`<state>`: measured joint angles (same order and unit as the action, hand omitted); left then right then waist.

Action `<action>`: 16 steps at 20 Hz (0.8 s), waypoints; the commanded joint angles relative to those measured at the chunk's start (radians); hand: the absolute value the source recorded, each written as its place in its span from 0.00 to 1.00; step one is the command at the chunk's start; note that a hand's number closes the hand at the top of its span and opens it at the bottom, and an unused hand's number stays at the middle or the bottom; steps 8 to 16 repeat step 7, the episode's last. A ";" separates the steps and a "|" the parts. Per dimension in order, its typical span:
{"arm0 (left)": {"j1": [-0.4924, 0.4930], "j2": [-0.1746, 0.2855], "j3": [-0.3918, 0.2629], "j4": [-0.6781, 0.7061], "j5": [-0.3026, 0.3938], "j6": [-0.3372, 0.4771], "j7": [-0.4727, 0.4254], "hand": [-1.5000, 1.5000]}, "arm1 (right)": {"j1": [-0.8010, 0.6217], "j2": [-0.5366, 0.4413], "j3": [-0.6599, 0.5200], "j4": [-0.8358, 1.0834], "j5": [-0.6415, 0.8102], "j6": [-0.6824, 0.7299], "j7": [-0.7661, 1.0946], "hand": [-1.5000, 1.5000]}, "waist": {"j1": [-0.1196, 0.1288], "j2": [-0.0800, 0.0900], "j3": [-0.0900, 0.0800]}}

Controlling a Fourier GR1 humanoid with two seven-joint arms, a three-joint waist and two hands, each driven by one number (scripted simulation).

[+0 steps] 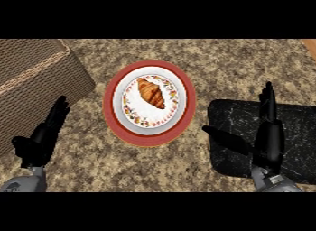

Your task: Pick the croissant from the tray and place it in the plate

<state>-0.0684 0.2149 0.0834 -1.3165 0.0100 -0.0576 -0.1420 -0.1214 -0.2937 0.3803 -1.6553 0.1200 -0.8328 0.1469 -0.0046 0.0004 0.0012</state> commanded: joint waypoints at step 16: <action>0.004 0.014 0.033 -0.014 0.000 -0.037 0.007 0.50 | 0.171 0.019 -0.171 0.077 -0.123 0.195 -0.344 0.00 | 0.003 -0.001 -0.001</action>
